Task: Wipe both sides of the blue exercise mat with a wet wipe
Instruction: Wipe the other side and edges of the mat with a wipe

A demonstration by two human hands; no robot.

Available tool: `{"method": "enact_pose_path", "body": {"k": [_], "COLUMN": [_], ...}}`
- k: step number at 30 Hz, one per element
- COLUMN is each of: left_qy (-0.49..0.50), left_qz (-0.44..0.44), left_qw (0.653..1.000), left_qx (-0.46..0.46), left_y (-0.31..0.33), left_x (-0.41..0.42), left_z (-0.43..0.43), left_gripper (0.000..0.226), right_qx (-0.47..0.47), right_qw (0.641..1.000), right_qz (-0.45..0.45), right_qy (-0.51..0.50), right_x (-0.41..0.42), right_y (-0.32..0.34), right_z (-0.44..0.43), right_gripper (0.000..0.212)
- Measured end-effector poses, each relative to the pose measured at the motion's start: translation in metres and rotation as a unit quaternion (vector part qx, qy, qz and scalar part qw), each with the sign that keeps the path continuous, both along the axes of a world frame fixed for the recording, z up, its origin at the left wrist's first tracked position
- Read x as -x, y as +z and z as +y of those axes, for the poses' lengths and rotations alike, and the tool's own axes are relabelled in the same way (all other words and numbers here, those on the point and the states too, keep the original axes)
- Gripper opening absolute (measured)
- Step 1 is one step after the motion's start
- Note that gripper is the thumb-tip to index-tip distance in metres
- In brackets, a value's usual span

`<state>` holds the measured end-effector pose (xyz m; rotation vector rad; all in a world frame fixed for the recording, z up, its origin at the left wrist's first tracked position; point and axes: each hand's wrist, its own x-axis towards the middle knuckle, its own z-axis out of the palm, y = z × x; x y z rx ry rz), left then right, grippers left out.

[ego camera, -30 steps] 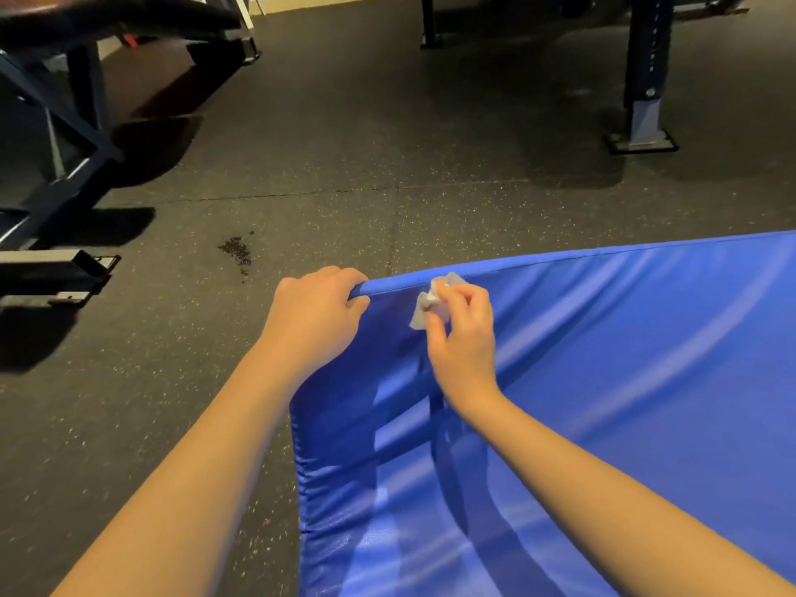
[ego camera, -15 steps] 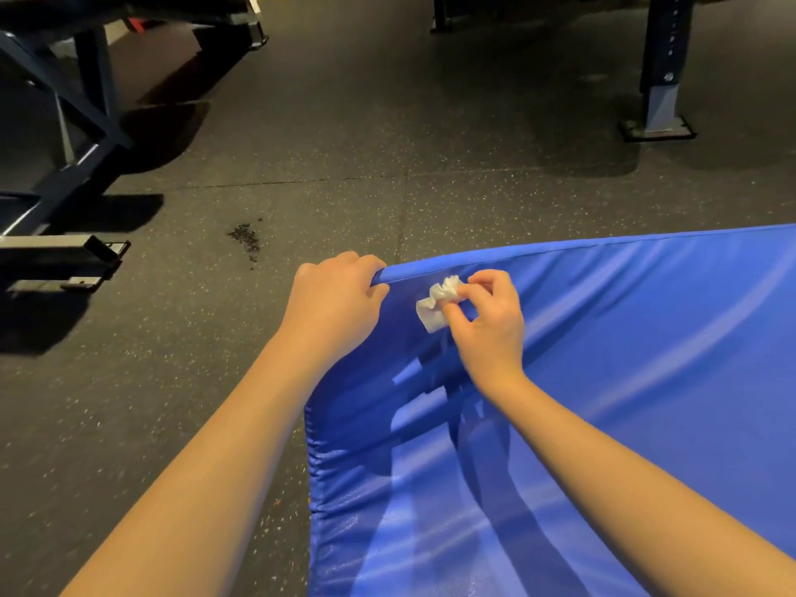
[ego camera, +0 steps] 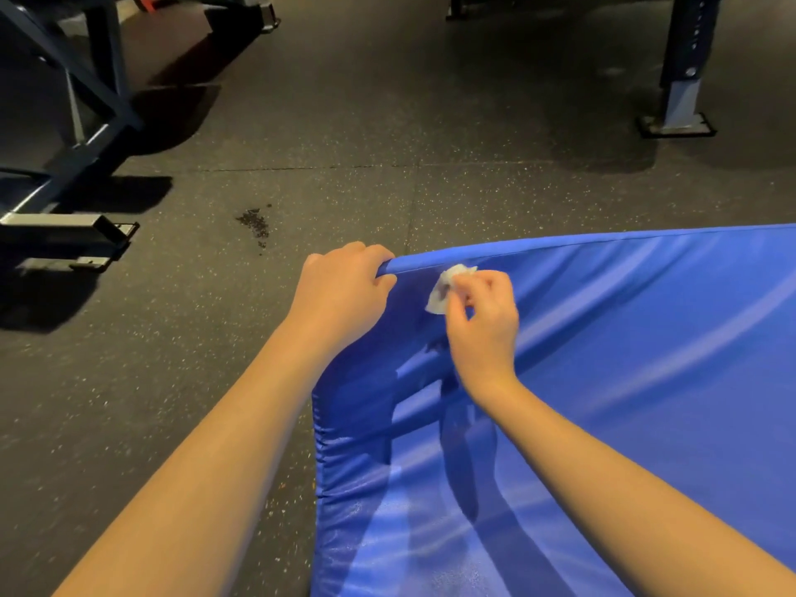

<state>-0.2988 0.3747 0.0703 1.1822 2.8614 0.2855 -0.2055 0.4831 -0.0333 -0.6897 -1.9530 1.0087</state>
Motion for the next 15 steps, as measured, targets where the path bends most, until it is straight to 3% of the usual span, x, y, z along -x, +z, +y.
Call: {"method": "enact_pose_path", "body": {"k": [3, 7, 12, 15], "left_qy": [0.006, 0.002, -0.003, 0.001], "left_qz": [-0.010, 0.004, 0.000, -0.007], "left_qw": [1.000, 1.000, 1.000, 1.000], "left_qx": [0.000, 0.005, 0.006, 0.003], "left_y": [-0.002, -0.002, -0.003, -0.004], "left_x": [0.003, 0.001, 0.002, 0.004], "left_z": [-0.001, 0.003, 0.002, 0.000], "left_gripper": [0.024, 0.024, 0.023, 0.023], "right_qx": [-0.083, -0.113, -0.009, -0.011], "right_qw": [0.993, 0.992, 1.000, 1.000], "right_qz": [-0.010, -0.025, 0.004, -0.009], "right_qy": [0.086, 0.047, -0.027, -0.028], "right_x": [-0.002, 0.007, 0.004, 0.007], "right_y": [-0.010, -0.004, -0.010, -0.012], "right_z": [-0.023, 0.002, 0.020, 0.002], "right_gripper": [0.013, 0.009, 0.011, 0.011]}}
